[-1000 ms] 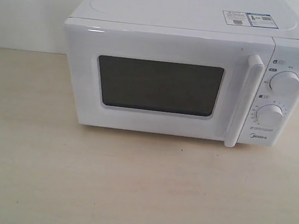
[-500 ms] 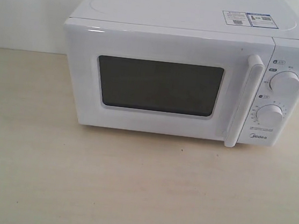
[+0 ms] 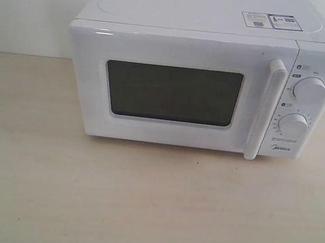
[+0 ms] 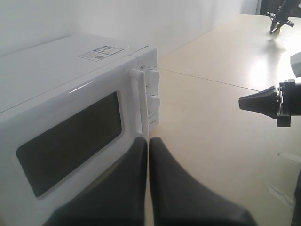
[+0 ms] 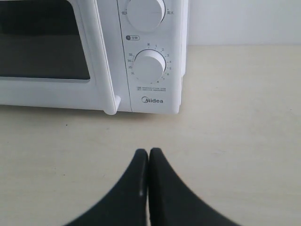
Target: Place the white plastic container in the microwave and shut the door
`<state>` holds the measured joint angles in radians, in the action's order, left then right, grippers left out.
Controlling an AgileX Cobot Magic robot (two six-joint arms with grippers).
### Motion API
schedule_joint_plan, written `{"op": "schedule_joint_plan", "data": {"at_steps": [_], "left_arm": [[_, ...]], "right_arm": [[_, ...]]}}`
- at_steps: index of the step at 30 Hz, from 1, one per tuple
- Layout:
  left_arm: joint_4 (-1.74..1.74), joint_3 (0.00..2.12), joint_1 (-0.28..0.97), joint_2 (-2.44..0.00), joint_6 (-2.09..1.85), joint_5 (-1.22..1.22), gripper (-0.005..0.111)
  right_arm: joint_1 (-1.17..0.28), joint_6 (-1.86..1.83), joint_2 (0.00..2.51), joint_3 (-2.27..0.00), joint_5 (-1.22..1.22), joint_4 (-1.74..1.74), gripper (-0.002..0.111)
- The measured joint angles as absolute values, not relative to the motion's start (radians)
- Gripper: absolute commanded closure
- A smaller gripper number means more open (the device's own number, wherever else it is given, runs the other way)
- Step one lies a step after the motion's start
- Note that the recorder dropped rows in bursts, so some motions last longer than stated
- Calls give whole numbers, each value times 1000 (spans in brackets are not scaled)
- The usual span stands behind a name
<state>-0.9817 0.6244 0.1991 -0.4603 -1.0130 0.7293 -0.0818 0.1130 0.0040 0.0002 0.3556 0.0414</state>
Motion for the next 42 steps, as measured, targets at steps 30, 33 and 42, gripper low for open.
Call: {"op": "schedule_joint_plan", "data": {"at_steps": [30,33,42], "left_arm": [[-979,624,199,-460,-1013,729,103],[-927,624,199,-460,-1007,731,103],[-581,624,199,-312,-575,709,103]], "right_arm": [[-82,115,4,0,356,43,108],[-82,115,4,0,356,43,108],[-82,115,4,0,356,45,108]]}}
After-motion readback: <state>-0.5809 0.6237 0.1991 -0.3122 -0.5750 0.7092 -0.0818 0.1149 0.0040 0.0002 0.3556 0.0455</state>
